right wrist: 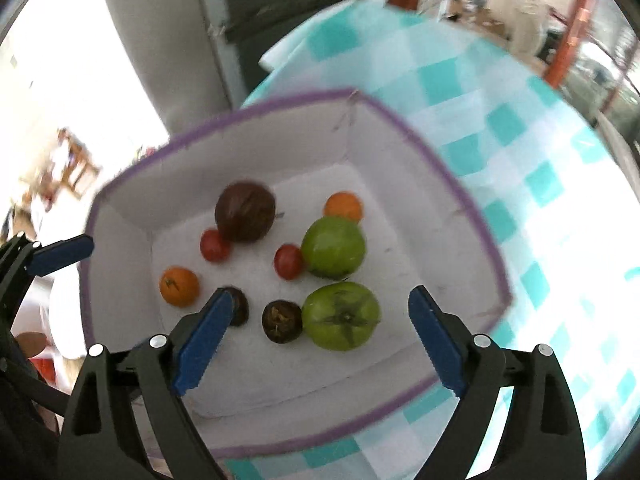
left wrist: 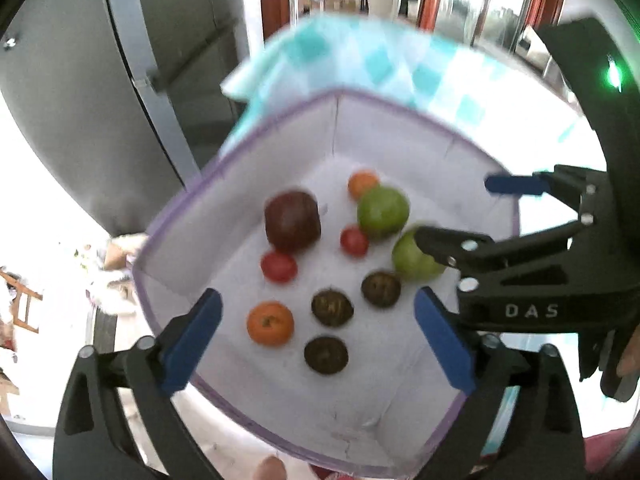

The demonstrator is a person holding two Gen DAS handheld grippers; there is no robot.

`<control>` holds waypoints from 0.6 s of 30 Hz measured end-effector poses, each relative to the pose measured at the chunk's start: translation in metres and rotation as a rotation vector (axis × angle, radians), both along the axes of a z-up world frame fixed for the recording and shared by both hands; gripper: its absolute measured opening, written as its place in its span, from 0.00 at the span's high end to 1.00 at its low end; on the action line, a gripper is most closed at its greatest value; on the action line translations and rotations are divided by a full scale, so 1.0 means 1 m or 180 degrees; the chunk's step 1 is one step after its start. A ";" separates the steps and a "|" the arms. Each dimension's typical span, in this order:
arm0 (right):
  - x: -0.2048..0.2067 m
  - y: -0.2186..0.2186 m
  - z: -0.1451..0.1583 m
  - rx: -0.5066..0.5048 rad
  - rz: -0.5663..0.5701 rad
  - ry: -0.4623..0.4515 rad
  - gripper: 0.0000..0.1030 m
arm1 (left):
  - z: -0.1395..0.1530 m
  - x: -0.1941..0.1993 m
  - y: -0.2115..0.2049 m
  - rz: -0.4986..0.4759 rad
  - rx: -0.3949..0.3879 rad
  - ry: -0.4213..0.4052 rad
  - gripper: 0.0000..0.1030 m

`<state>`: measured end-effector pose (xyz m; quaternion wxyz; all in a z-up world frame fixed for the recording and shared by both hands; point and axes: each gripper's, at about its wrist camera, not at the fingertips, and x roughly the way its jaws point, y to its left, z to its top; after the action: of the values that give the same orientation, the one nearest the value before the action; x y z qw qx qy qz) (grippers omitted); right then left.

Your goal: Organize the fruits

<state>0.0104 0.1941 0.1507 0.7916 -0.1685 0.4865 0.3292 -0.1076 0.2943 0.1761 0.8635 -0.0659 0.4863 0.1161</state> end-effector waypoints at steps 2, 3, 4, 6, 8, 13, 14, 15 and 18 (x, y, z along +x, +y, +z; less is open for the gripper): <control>-0.003 -0.010 0.014 0.0143 -0.0170 -0.0067 0.16 | 0.017 -0.002 0.001 0.0007 0.0045 -0.0184 0.02; -0.004 -0.016 0.022 0.0214 -0.0285 -0.0108 0.16 | 0.026 -0.002 0.002 0.0006 0.0071 -0.0253 0.02; -0.006 -0.020 0.029 0.0261 -0.0358 -0.0129 0.16 | 0.032 -0.002 0.002 0.0006 0.0094 -0.0306 0.02; -0.009 -0.028 0.042 0.0358 -0.0532 -0.0167 0.16 | 0.050 -0.006 0.003 0.0025 0.0150 -0.0444 0.02; -0.011 -0.035 0.050 0.0434 -0.0686 -0.0190 0.16 | 0.066 -0.009 0.006 0.0148 0.0289 -0.0543 0.02; -0.012 -0.054 0.057 0.0609 -0.0954 -0.0061 0.16 | 0.076 -0.009 0.013 0.0549 0.0574 -0.0394 0.02; -0.012 -0.055 0.053 0.0582 -0.1000 -0.0017 0.16 | 0.071 -0.006 0.015 0.0551 0.0509 -0.0285 0.02; -0.012 -0.056 0.050 0.0545 -0.1014 0.0001 0.16 | 0.065 -0.004 0.016 0.0503 0.0388 -0.0195 0.02; -0.014 -0.055 0.038 0.0423 -0.1008 0.0057 0.16 | 0.043 -0.001 0.018 0.0419 0.0235 0.0065 0.02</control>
<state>-0.0033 0.1389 0.1890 0.8385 -0.0341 0.4912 0.2333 -0.1087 0.3124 0.2187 0.8509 -0.0647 0.4850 0.1912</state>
